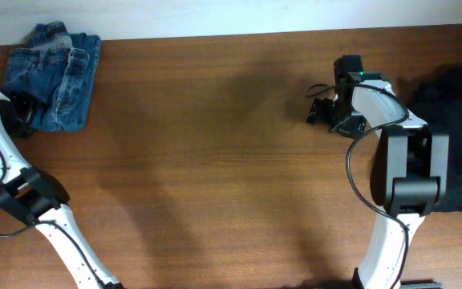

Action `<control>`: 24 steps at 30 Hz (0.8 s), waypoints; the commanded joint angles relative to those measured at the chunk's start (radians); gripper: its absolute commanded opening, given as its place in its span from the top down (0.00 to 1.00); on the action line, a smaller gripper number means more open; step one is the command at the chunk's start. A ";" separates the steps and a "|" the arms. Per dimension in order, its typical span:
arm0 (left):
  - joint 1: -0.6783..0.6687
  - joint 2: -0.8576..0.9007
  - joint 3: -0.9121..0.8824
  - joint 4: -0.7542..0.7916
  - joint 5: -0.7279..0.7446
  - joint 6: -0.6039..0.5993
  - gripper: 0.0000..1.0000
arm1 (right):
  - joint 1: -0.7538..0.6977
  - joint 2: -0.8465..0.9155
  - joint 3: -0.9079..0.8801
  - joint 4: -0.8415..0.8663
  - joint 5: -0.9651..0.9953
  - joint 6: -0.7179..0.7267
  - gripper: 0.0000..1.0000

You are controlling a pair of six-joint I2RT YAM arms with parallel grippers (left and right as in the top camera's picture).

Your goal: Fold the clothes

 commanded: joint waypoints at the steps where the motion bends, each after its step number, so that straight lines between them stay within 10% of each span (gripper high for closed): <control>1: -0.019 -0.018 0.009 0.046 0.019 -0.005 0.33 | 0.012 0.096 -0.058 0.021 -0.087 0.005 0.01; 24: 0.016 -0.145 0.010 -0.092 -0.027 0.045 0.33 | 0.013 0.096 -0.058 0.021 -0.087 0.005 0.01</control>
